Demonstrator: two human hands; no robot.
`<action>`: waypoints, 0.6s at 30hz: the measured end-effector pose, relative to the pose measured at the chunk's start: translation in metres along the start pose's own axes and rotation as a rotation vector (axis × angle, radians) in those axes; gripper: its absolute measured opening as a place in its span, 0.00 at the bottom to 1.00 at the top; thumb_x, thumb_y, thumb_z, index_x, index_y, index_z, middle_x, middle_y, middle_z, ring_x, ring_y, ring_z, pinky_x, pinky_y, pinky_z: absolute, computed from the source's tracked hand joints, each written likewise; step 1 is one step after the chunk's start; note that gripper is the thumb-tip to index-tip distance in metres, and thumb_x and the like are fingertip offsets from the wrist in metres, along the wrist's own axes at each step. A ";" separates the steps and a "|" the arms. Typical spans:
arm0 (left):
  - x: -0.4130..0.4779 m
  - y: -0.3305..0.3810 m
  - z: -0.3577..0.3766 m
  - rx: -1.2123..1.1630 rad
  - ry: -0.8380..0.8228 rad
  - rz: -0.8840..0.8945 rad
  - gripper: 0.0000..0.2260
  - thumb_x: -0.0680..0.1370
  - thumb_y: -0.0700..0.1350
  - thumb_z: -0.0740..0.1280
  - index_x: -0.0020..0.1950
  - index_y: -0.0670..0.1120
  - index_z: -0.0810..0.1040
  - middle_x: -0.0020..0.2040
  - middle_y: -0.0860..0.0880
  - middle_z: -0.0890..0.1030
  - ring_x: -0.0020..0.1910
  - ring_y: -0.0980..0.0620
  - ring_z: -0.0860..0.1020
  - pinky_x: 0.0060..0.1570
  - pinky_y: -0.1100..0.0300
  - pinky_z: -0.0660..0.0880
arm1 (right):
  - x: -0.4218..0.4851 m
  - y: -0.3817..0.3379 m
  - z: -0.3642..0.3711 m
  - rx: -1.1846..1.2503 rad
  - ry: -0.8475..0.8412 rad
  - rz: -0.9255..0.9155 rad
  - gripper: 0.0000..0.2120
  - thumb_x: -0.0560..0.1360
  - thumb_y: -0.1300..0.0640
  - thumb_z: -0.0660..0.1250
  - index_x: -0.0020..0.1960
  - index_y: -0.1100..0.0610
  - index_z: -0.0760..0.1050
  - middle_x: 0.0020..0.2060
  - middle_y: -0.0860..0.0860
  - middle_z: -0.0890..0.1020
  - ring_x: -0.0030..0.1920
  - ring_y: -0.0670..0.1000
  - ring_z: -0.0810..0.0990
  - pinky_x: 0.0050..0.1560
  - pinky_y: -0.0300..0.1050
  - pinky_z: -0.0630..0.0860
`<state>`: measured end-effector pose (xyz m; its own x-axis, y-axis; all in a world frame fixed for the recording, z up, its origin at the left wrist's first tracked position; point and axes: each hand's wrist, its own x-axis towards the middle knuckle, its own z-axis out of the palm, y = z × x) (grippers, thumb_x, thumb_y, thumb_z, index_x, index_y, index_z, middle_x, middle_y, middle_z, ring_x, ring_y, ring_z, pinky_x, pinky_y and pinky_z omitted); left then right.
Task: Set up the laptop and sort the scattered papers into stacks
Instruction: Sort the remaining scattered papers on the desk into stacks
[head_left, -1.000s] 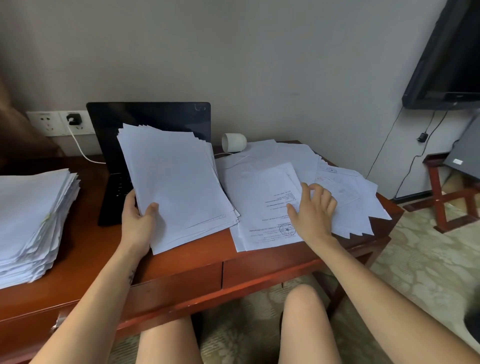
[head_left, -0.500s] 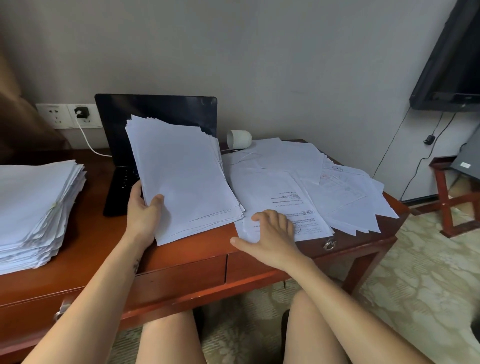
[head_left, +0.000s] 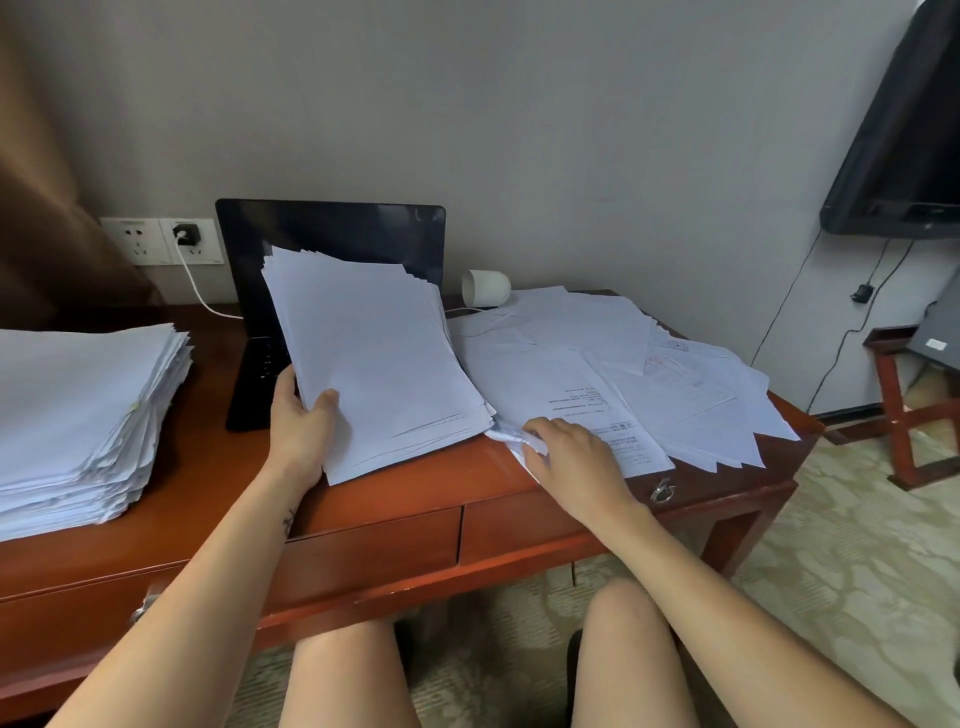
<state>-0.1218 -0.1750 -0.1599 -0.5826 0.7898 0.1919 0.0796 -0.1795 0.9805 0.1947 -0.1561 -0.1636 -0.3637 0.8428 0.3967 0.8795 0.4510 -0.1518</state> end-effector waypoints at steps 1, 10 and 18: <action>0.000 0.000 0.000 -0.007 0.006 -0.007 0.22 0.84 0.39 0.66 0.77 0.50 0.68 0.67 0.52 0.77 0.66 0.49 0.76 0.66 0.52 0.73 | -0.001 0.003 -0.003 -0.023 -0.009 -0.017 0.15 0.81 0.51 0.64 0.66 0.51 0.74 0.54 0.49 0.82 0.51 0.55 0.81 0.46 0.50 0.75; -0.004 0.001 -0.006 -0.025 0.028 -0.050 0.21 0.84 0.38 0.66 0.76 0.52 0.70 0.67 0.51 0.78 0.67 0.47 0.77 0.71 0.45 0.73 | -0.005 0.020 -0.023 -0.056 0.091 0.001 0.18 0.76 0.63 0.66 0.64 0.53 0.75 0.46 0.52 0.84 0.41 0.61 0.82 0.36 0.50 0.71; -0.024 0.006 -0.026 -0.033 0.034 -0.074 0.21 0.84 0.39 0.67 0.75 0.52 0.70 0.67 0.49 0.79 0.67 0.44 0.78 0.70 0.41 0.74 | -0.010 0.033 -0.033 0.242 0.291 0.235 0.16 0.79 0.63 0.65 0.67 0.59 0.76 0.43 0.59 0.84 0.41 0.59 0.80 0.41 0.49 0.77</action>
<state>-0.1280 -0.2103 -0.1599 -0.6133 0.7811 0.1173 0.0094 -0.1413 0.9899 0.2374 -0.1597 -0.1426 -0.0303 0.8287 0.5589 0.8183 0.3417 -0.4622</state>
